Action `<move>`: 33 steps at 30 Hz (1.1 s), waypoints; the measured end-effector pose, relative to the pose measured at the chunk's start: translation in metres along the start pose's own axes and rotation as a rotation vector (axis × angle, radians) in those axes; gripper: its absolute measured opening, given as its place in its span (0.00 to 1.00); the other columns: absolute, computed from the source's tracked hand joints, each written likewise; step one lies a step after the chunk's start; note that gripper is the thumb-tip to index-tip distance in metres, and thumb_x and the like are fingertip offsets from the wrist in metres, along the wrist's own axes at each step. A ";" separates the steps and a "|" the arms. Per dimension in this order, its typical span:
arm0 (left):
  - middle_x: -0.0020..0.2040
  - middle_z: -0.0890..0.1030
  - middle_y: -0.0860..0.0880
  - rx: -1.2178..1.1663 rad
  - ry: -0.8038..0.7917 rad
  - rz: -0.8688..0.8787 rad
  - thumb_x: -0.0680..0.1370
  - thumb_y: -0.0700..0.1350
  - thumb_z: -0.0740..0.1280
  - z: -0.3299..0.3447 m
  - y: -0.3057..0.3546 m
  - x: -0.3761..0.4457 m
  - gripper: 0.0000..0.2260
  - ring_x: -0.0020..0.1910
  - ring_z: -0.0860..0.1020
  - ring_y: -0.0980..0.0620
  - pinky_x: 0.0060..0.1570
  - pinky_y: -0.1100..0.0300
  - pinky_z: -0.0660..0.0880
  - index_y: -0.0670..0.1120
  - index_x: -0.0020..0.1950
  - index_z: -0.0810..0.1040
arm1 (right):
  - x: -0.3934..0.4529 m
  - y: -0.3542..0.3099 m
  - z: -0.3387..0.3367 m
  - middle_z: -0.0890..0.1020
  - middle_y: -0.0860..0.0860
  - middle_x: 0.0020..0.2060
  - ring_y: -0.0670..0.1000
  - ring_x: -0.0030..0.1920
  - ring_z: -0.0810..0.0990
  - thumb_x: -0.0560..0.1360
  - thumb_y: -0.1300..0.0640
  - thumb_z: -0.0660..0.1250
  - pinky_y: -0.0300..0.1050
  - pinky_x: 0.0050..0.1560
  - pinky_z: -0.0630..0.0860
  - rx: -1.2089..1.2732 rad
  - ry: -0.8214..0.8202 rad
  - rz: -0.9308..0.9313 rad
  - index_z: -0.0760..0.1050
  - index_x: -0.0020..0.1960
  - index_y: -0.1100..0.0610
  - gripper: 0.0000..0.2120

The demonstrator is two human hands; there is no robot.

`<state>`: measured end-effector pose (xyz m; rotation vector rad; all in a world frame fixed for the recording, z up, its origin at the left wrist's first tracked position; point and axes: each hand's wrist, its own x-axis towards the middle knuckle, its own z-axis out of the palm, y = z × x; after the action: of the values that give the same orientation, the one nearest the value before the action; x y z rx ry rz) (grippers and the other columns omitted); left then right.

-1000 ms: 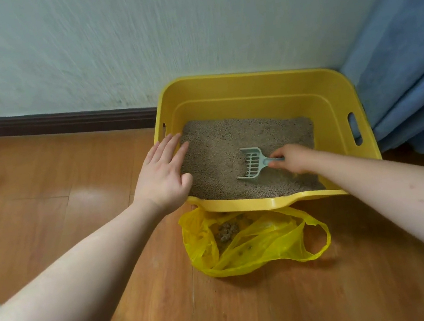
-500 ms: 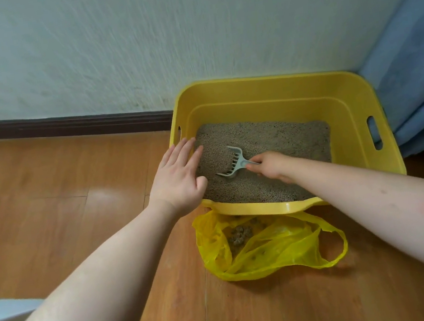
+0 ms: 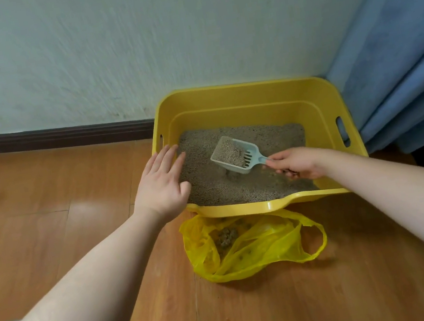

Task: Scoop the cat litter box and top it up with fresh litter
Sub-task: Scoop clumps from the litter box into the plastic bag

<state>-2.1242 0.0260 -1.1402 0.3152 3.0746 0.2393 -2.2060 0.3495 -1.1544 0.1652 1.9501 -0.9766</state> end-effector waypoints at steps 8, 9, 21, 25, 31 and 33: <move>0.79 0.59 0.45 0.011 -0.010 0.012 0.73 0.54 0.46 0.000 -0.001 0.000 0.33 0.79 0.52 0.48 0.77 0.52 0.44 0.46 0.77 0.63 | -0.010 0.017 0.006 0.70 0.45 0.32 0.43 0.29 0.64 0.81 0.49 0.59 0.36 0.30 0.63 0.059 -0.141 -0.005 0.77 0.59 0.53 0.12; 0.79 0.59 0.45 0.010 -0.011 0.012 0.73 0.54 0.46 0.000 -0.001 0.000 0.33 0.79 0.52 0.48 0.77 0.52 0.44 0.46 0.77 0.63 | -0.010 0.019 0.008 0.70 0.45 0.31 0.44 0.29 0.64 0.81 0.49 0.59 0.36 0.31 0.63 0.049 -0.134 -0.024 0.76 0.58 0.53 0.12; 0.79 0.58 0.45 0.010 -0.007 0.019 0.73 0.54 0.45 -0.001 -0.001 -0.001 0.34 0.79 0.51 0.48 0.77 0.53 0.42 0.45 0.78 0.62 | -0.014 0.018 0.012 0.80 0.50 0.39 0.52 0.39 0.78 0.80 0.44 0.57 0.53 0.42 0.76 -0.714 0.362 -0.259 0.72 0.59 0.46 0.11; 0.79 0.58 0.46 0.014 -0.005 0.015 0.73 0.54 0.46 0.000 -0.001 0.000 0.33 0.79 0.51 0.49 0.76 0.54 0.42 0.45 0.78 0.62 | -0.018 0.016 0.011 0.80 0.49 0.39 0.52 0.38 0.78 0.80 0.45 0.58 0.53 0.42 0.76 -0.727 0.381 -0.285 0.72 0.58 0.46 0.10; 0.79 0.57 0.46 0.018 -0.010 0.017 0.73 0.55 0.45 0.000 -0.001 0.000 0.34 0.79 0.51 0.49 0.76 0.54 0.41 0.46 0.78 0.61 | -0.026 0.011 0.011 0.79 0.49 0.40 0.51 0.38 0.76 0.81 0.46 0.57 0.50 0.39 0.74 -0.787 0.463 -0.292 0.71 0.61 0.48 0.13; 0.80 0.56 0.46 0.020 -0.014 0.019 0.73 0.55 0.45 0.000 -0.001 0.000 0.34 0.79 0.50 0.49 0.76 0.54 0.41 0.46 0.78 0.61 | -0.030 0.009 0.012 0.79 0.49 0.39 0.51 0.36 0.77 0.81 0.46 0.57 0.50 0.37 0.74 -0.752 0.470 -0.282 0.71 0.62 0.49 0.13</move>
<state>-2.1247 0.0248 -1.1406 0.3458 3.0632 0.2067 -2.1768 0.3554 -1.1397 -0.3467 2.6945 -0.3202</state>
